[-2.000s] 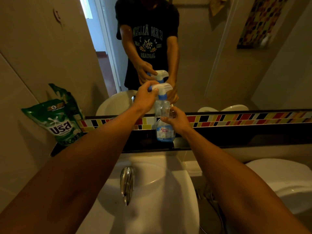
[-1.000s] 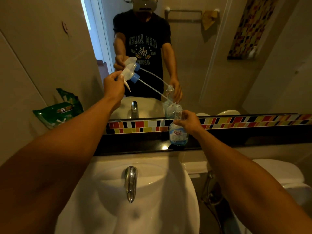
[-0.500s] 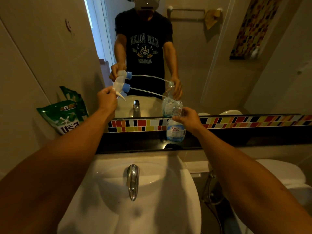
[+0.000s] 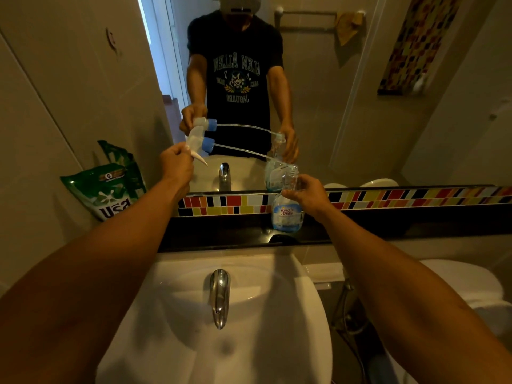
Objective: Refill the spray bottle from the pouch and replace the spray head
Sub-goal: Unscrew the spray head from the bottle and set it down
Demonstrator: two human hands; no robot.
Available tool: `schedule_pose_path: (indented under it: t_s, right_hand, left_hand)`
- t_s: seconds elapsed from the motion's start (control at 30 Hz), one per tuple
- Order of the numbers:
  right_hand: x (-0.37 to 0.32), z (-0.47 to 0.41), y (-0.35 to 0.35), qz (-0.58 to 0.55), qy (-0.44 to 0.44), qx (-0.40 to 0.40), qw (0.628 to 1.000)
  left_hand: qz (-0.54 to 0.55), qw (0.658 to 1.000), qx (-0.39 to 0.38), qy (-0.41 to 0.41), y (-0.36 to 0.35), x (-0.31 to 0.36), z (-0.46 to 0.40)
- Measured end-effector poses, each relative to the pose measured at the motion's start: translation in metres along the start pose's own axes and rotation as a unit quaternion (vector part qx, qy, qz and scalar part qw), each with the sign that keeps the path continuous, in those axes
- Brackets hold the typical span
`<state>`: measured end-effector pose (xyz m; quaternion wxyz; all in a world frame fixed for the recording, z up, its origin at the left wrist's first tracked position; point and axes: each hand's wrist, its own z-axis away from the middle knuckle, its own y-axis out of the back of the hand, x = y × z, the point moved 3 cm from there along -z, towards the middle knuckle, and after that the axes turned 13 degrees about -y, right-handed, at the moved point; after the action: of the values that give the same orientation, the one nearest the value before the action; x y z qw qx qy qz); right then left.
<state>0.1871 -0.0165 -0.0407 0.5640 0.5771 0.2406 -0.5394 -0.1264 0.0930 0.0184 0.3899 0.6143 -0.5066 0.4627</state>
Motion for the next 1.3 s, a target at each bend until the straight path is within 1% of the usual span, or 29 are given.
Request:
schedule_pose_path:
  t_s: [0.17,0.43,0.57,0.7,0.8,0.97,1.07,1.13,1.2,1.3]
  right_hand:
    - [0.000,0.001,0.001,-0.005,0.006,0.000,1.000]
    - [0.004,0.006,0.002,-0.004,0.027,0.014,1.000]
    - [0.006,0.009,-0.002,0.014,0.040,0.002,0.999]
    - [0.008,0.011,-0.013,0.012,0.056,0.005,0.998]
    - [0.007,0.008,-0.028,-0.005,0.068,0.001,0.998]
    - [0.006,-0.002,-0.059,-0.005,0.073,-0.044,0.996]
    - [0.005,-0.006,-0.077,-0.001,0.073,-0.055,0.996]
    - [0.006,-0.010,-0.086,-0.001,0.074,-0.058,0.996]
    - [0.007,-0.013,-0.095,0.002,0.077,-0.053,0.996]
    - [0.008,-0.018,-0.106,0.000,0.078,-0.042,0.996]
  left_hand:
    - [-0.001,1.000,0.011,0.000,-0.002,0.004,-0.006]
    - [0.027,0.993,0.062,0.092,0.008,-0.022,0.008]
    - [0.053,0.983,0.103,0.145,0.014,-0.056,0.024]
    - [0.028,0.975,0.122,0.184,0.021,-0.099,0.043]
    - [0.013,0.972,0.113,0.208,0.020,-0.129,0.059]
    - [-0.002,0.976,0.081,0.204,0.011,-0.167,0.082]
    - [-0.027,0.975,0.062,0.211,0.012,-0.184,0.086]
    - [-0.066,0.976,0.037,0.203,0.014,-0.193,0.087]
    - [-0.133,0.976,-0.004,0.172,0.017,-0.196,0.089]
    - [-0.264,0.956,-0.079,0.100,0.019,-0.199,0.091]
